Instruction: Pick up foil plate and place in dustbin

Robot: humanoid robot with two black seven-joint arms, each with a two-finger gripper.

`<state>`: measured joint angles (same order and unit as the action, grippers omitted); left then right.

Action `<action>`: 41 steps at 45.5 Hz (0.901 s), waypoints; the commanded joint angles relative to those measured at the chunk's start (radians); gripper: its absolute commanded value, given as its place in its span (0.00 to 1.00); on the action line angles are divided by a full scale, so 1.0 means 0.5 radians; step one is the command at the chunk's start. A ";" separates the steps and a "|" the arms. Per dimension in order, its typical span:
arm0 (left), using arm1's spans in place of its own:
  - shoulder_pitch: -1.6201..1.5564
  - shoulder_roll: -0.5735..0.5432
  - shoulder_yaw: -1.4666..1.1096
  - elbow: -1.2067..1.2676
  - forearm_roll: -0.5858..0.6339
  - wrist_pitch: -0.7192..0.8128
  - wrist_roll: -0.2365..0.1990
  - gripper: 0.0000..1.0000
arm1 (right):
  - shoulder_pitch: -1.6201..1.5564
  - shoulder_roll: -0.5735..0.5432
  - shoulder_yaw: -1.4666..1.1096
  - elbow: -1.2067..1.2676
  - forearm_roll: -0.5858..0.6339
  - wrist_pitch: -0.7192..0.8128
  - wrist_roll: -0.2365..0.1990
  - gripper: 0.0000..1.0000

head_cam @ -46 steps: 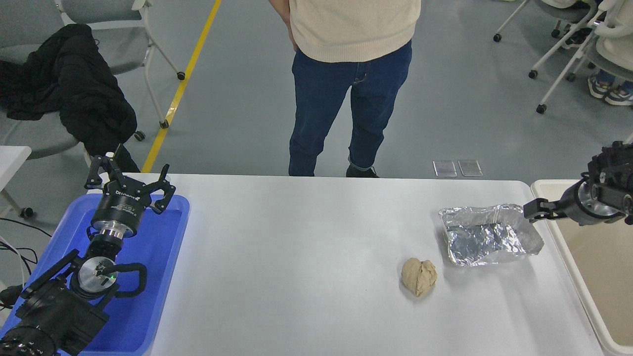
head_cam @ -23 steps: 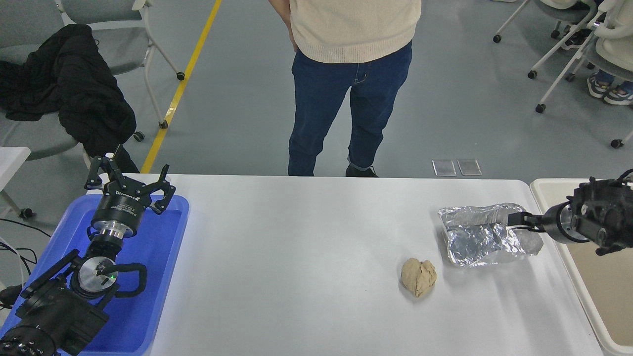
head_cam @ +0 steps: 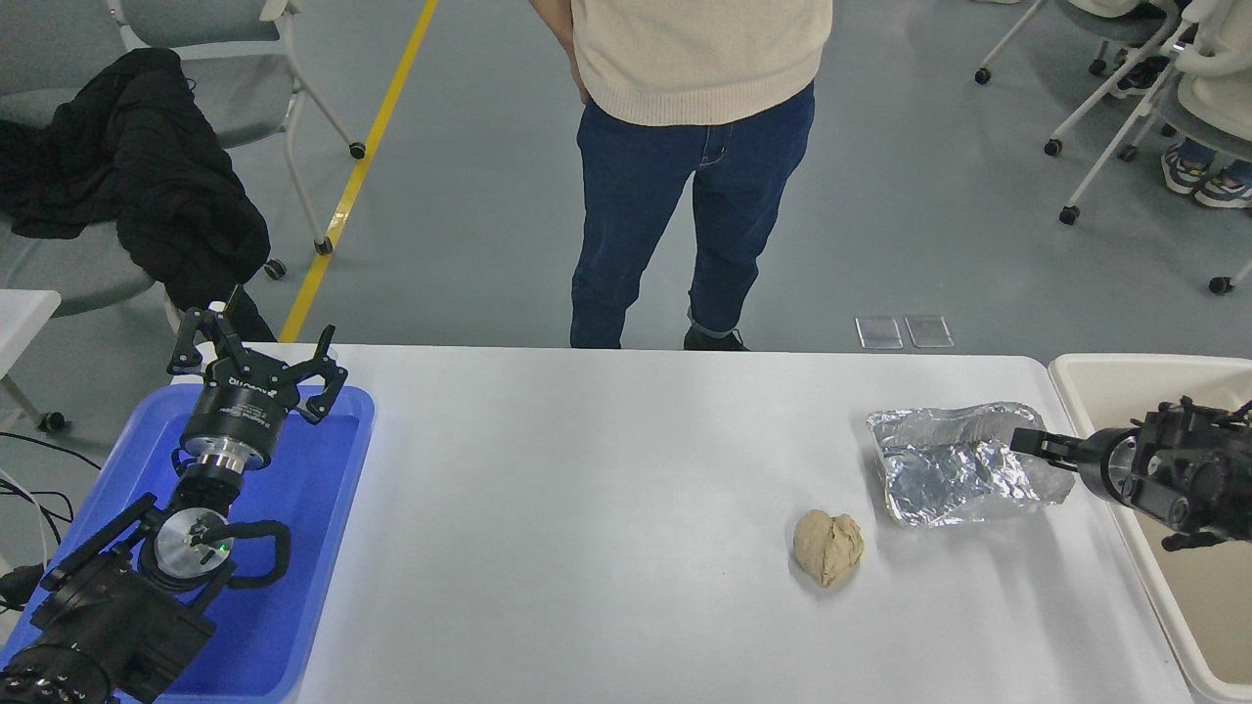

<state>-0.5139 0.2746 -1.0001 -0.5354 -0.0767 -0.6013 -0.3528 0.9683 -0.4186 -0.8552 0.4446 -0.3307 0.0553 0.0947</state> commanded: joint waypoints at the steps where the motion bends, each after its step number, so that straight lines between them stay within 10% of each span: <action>1: 0.000 0.000 0.000 0.000 0.000 0.000 0.000 1.00 | -0.037 0.006 -0.001 -0.009 -0.014 -0.046 0.001 1.00; 13: 0.000 0.000 0.000 0.000 0.000 0.000 0.000 1.00 | -0.074 0.024 0.008 -0.012 0.023 -0.095 -0.002 0.53; 21: 0.000 0.000 0.000 0.000 0.000 0.000 0.000 1.00 | -0.080 0.024 0.023 0.010 0.035 -0.074 -0.002 0.00; 41: 0.000 0.000 0.000 0.000 0.000 0.000 0.000 1.00 | 0.073 -0.126 0.020 0.285 0.035 -0.061 -0.002 0.00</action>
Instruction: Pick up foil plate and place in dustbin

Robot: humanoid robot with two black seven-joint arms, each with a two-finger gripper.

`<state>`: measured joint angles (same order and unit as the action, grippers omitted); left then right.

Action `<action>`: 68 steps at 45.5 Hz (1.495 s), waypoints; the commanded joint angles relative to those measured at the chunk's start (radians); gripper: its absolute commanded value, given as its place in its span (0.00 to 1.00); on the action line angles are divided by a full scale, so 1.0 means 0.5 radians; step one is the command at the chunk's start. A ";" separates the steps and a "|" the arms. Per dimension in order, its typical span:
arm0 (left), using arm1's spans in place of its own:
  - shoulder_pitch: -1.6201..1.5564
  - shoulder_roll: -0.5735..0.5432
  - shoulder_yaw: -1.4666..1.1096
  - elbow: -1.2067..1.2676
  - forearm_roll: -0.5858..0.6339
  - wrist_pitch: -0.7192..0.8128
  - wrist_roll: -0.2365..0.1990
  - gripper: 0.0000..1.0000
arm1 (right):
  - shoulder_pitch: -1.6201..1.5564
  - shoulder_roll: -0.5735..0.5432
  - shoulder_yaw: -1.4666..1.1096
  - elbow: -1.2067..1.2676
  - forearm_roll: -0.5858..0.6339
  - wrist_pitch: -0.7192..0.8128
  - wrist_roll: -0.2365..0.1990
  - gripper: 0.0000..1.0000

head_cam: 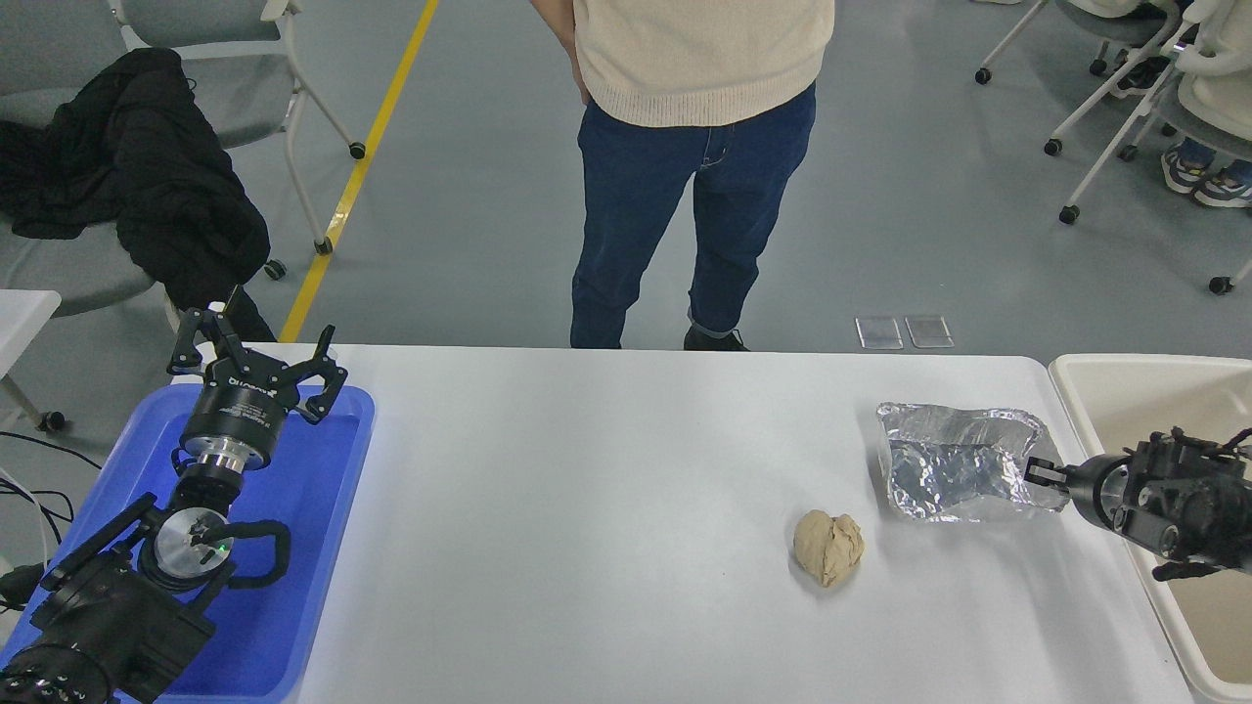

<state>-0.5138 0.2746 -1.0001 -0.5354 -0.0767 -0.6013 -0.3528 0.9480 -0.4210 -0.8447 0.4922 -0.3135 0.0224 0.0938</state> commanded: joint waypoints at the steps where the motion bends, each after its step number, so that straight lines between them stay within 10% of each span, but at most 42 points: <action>1: 0.000 0.000 0.000 0.000 0.000 0.000 0.000 1.00 | 0.138 -0.161 -0.004 0.236 0.001 0.004 0.000 0.00; 23: 0.000 0.000 0.000 0.000 0.000 0.000 0.000 1.00 | 1.220 -0.723 -0.586 1.132 -0.042 0.335 0.021 0.00; 68: 0.000 0.000 -0.003 0.000 0.000 0.000 0.000 1.00 | 3.258 -0.664 -1.535 1.814 -0.039 1.115 0.021 0.00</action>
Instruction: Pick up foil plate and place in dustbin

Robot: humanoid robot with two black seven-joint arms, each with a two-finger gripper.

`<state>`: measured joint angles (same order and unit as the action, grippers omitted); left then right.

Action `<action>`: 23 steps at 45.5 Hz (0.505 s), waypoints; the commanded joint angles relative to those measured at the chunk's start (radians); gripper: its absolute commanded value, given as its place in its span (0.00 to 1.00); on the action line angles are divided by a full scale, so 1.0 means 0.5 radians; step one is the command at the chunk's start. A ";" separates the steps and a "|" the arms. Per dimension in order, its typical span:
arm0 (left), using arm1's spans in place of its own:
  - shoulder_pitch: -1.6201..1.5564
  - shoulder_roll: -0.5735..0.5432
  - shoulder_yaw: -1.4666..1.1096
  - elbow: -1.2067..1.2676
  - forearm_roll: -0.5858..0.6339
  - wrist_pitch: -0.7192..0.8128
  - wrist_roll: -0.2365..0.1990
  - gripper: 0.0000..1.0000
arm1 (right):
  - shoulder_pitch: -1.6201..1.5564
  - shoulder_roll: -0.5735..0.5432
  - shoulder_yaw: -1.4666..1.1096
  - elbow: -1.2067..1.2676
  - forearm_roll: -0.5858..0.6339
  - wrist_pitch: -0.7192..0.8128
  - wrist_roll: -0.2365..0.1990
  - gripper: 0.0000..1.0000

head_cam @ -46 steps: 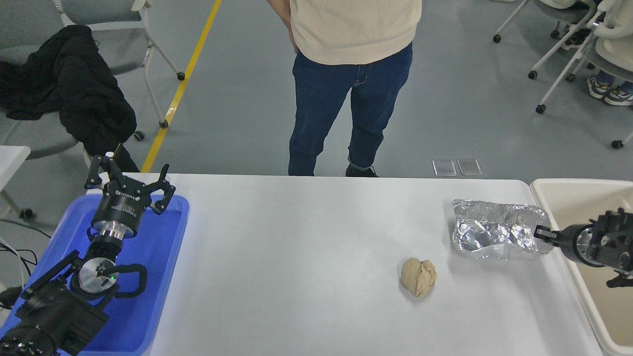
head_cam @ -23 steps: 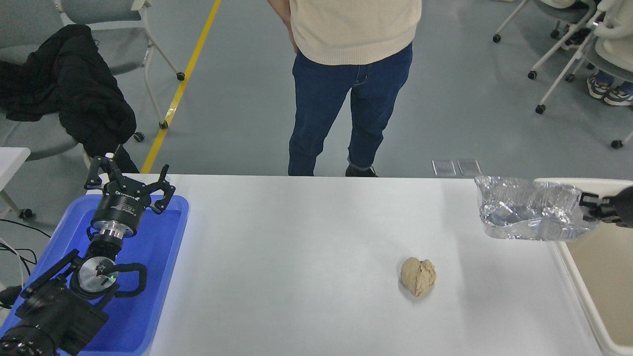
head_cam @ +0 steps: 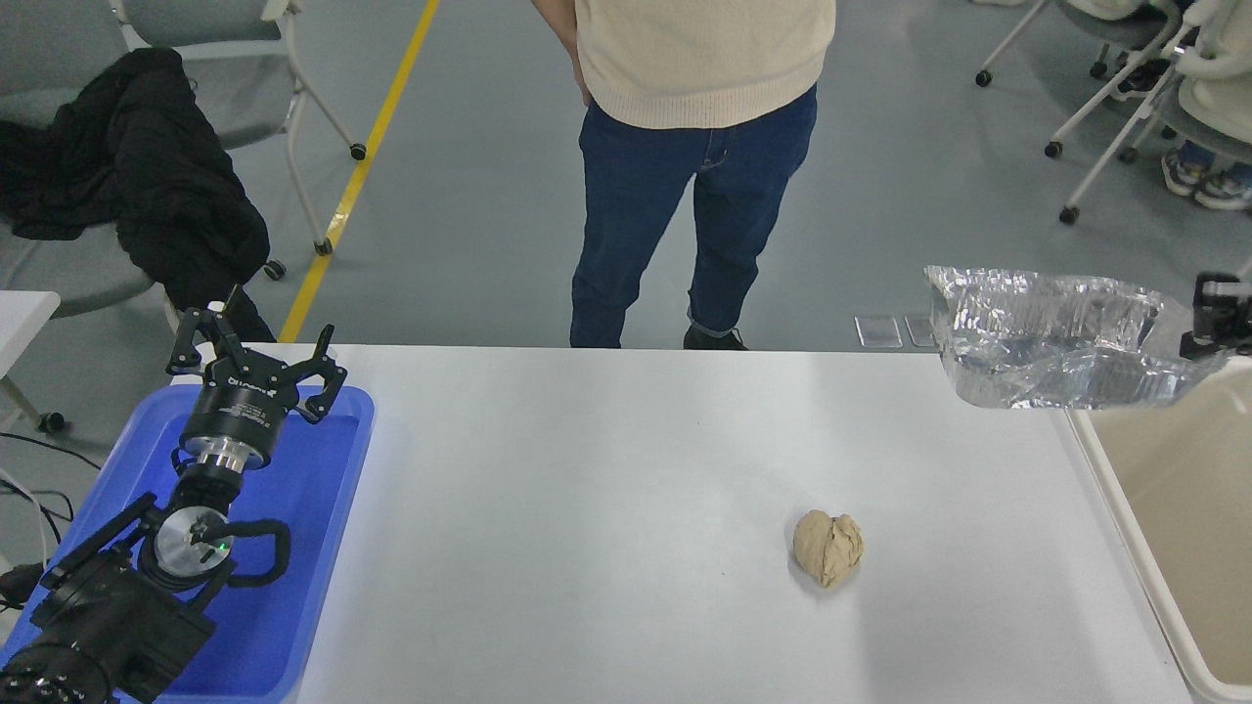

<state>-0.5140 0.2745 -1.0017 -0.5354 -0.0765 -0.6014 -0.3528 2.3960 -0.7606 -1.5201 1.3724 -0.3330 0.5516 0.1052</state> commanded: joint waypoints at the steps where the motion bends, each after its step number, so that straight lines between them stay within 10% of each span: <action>1: 0.000 0.000 0.000 0.000 0.000 -0.003 0.000 1.00 | 0.386 0.015 -0.196 0.056 0.000 0.057 -0.002 0.00; 23: 0.000 0.000 0.003 0.000 0.000 -0.003 0.000 1.00 | 0.405 -0.142 -0.598 -0.048 -0.003 -0.124 -0.011 0.00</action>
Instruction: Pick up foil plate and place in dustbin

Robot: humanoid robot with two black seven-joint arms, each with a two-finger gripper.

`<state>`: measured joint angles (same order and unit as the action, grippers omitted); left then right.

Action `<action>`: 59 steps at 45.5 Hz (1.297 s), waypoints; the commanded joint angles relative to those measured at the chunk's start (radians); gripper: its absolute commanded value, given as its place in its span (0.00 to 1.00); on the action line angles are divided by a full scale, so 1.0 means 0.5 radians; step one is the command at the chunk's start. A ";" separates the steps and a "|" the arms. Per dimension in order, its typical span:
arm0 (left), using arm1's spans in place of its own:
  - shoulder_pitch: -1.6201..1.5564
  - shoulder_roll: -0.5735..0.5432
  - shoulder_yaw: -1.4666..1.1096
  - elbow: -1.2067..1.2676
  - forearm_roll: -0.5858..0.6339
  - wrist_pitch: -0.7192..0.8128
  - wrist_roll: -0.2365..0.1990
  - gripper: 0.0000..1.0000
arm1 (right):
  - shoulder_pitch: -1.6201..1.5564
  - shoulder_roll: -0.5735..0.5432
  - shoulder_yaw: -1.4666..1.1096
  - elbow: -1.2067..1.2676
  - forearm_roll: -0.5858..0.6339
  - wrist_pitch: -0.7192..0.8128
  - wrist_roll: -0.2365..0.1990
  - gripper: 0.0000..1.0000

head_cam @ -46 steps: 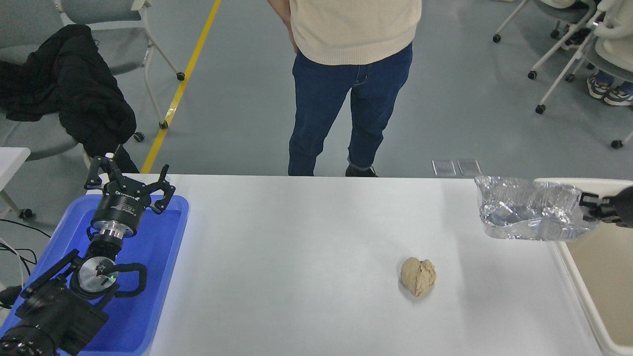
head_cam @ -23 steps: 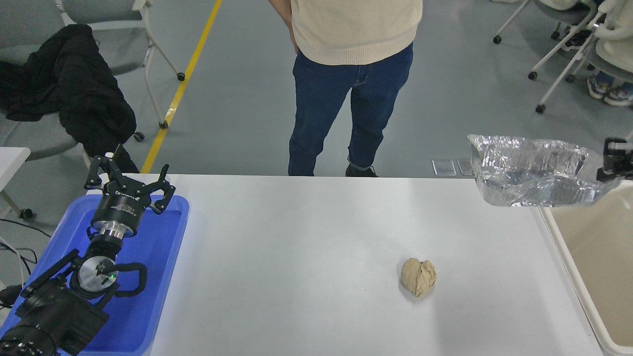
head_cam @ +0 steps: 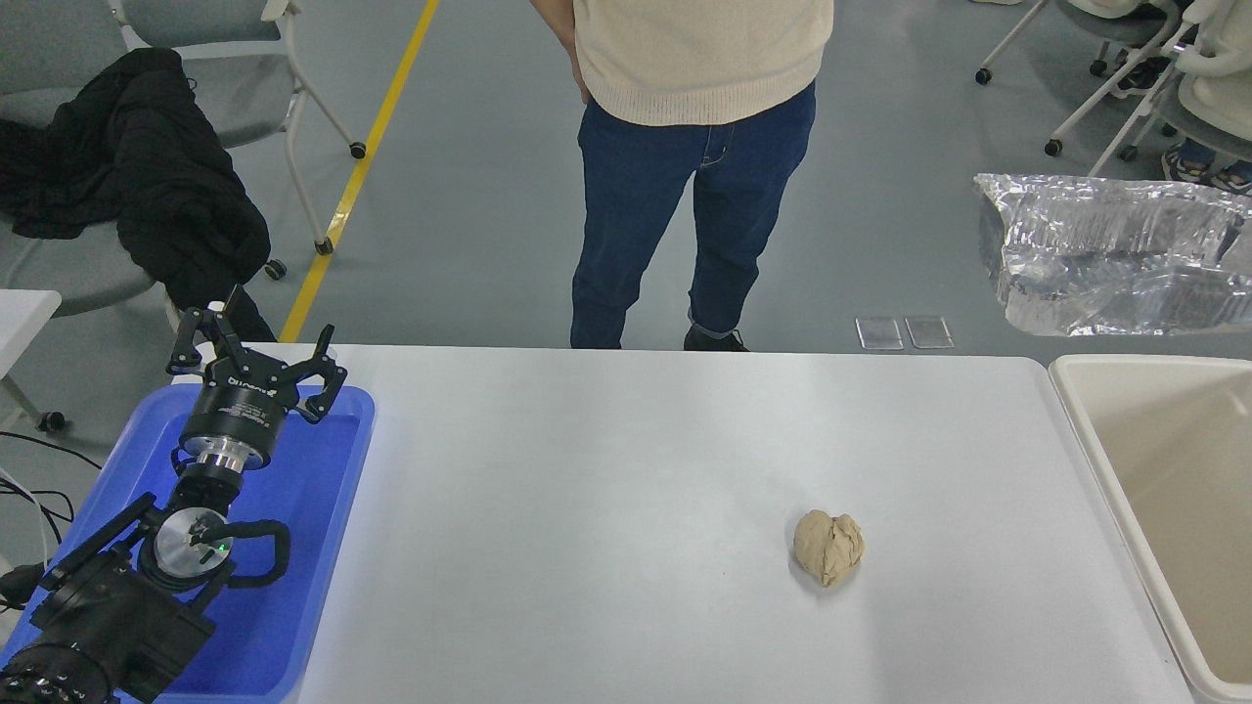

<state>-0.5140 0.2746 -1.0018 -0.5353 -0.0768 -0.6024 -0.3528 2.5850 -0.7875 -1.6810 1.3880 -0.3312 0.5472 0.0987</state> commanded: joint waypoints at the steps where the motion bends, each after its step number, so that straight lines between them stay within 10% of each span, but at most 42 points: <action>1: 0.000 0.000 0.000 0.000 0.000 -0.001 0.000 1.00 | 0.021 -0.097 -0.325 -0.107 -0.006 -0.131 0.002 0.00; 29: 0.000 0.000 0.003 0.000 0.000 0.002 0.000 1.00 | -1.095 -0.744 0.017 -1.030 -0.010 -0.330 0.002 0.00; 59: 0.000 0.000 0.003 0.000 0.000 0.002 0.000 1.00 | -3.479 -0.263 1.920 -2.233 0.000 -0.729 -0.013 0.00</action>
<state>-0.5138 0.2746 -1.0001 -0.5354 -0.0766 -0.6012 -0.3528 1.1521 -1.0187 -0.9755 0.4513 -0.3344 0.2557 0.0945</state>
